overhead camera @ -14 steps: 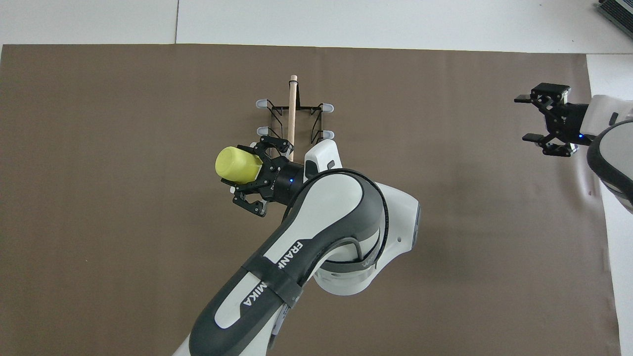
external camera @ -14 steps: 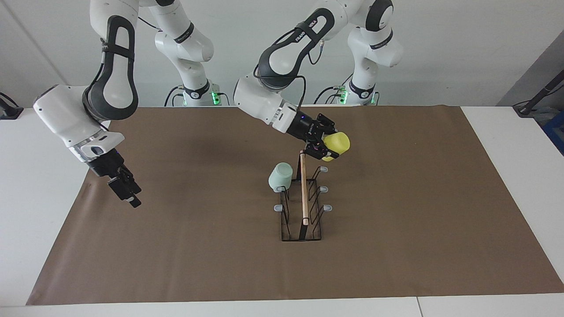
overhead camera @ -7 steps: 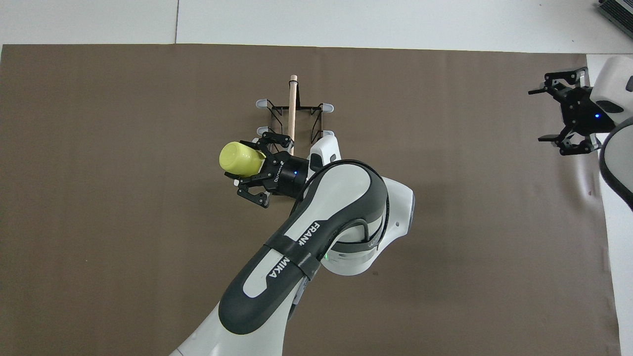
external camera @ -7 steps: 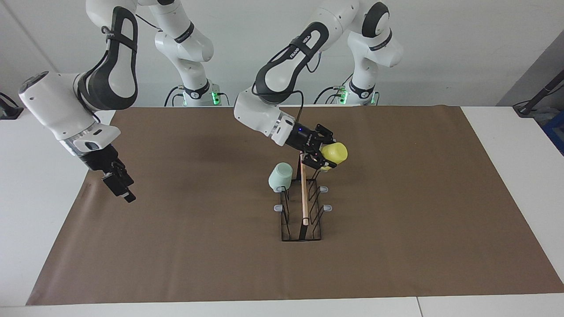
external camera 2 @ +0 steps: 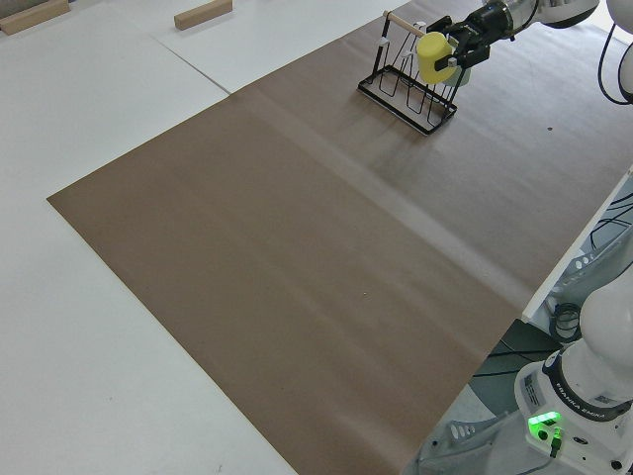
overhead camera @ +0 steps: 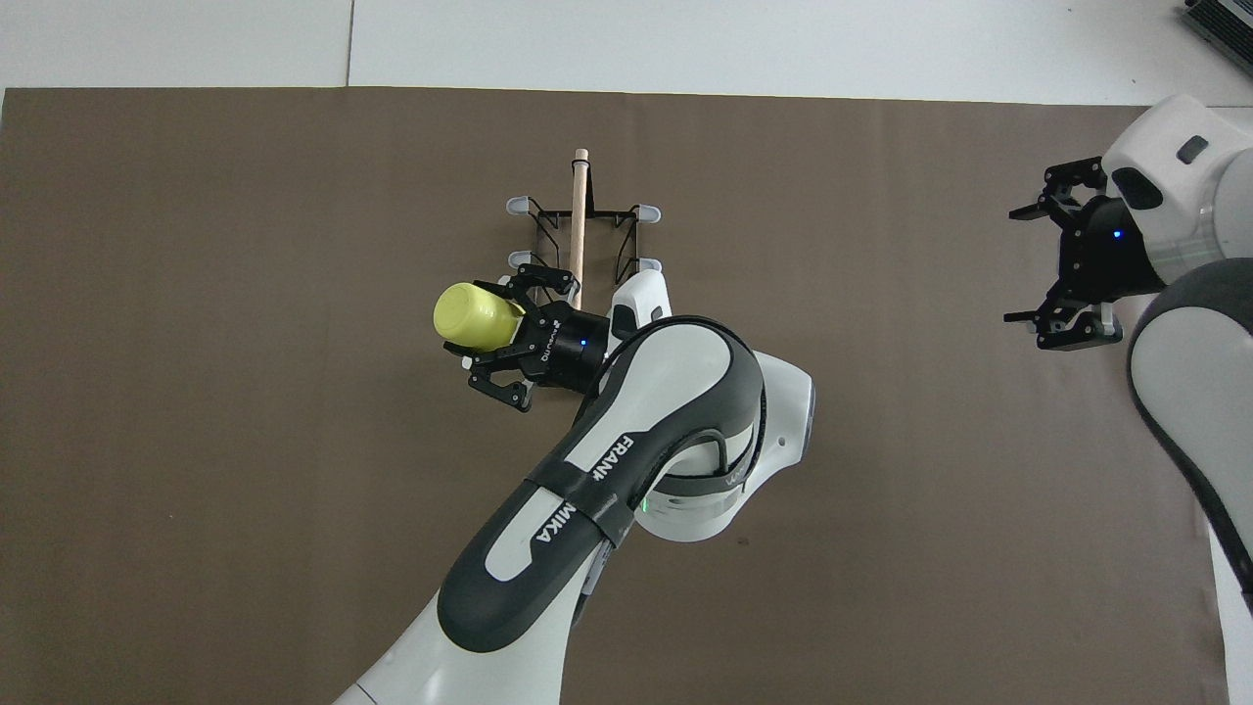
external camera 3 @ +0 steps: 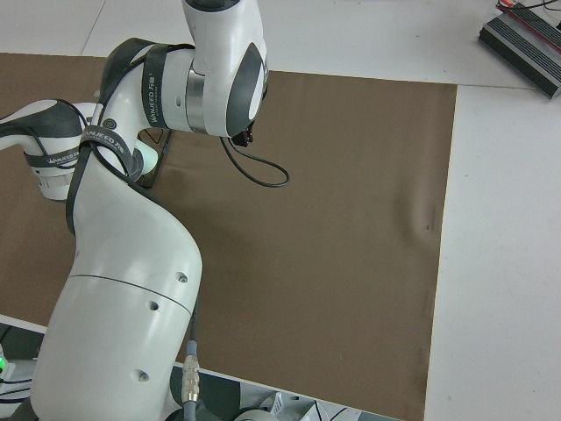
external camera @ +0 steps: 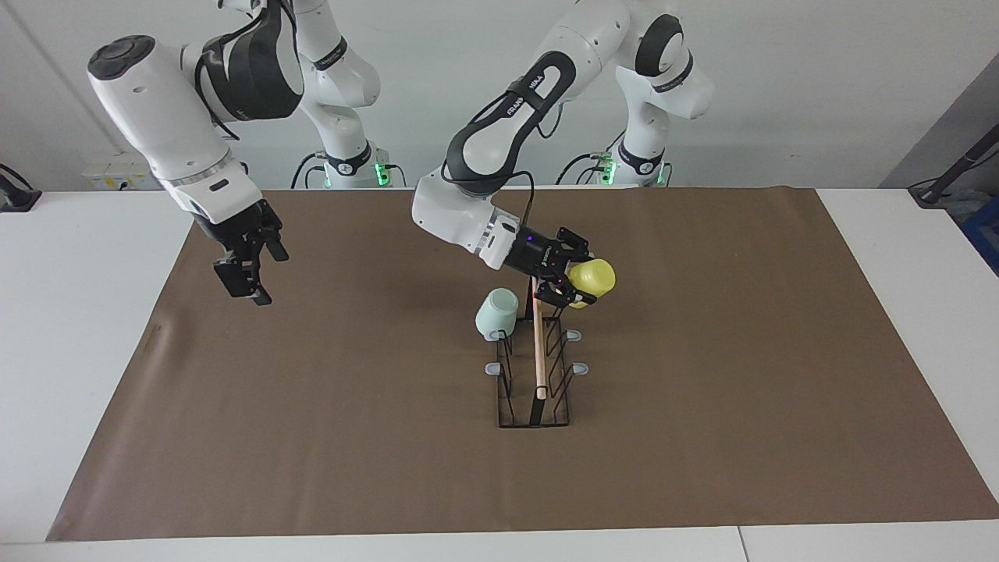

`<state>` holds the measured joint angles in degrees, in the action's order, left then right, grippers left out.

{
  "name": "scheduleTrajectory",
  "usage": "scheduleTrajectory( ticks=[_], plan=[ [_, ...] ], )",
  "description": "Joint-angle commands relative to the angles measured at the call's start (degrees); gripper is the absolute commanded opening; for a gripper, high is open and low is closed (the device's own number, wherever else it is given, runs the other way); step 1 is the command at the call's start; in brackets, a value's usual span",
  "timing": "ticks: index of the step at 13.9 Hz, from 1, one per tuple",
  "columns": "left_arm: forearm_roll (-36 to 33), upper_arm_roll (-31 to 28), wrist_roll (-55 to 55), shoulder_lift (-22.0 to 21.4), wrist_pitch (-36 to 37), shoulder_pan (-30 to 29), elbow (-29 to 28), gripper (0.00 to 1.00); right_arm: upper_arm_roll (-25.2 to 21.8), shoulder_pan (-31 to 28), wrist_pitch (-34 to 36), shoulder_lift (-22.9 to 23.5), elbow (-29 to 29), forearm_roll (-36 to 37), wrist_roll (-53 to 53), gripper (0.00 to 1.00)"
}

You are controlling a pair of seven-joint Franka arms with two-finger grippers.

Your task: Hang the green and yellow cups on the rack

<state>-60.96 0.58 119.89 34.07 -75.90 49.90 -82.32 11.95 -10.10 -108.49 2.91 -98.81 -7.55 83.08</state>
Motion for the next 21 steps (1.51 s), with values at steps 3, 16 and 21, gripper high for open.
scheduleTrajectory(
  ticks=[3,16,21],
  plan=[
    [-0.29,-0.32,0.87,0.12,-1.71,0.72,-0.91,0.00,0.52,0.70,7.23,-2.12,-0.07,0.53,-21.94,1.00],
    [1.64,-0.32,2.19,0.03,-1.89,0.98,-0.03,1.00,4.23,-0.53,20.25,-7.92,-0.42,0.35,-62.43,1.00],
    [1.64,-0.85,1.49,-0.58,-1.44,-1.38,1.46,1.00,2.55,0.44,17.80,-8.19,-0.16,2.36,-65.31,1.00]
  ],
)
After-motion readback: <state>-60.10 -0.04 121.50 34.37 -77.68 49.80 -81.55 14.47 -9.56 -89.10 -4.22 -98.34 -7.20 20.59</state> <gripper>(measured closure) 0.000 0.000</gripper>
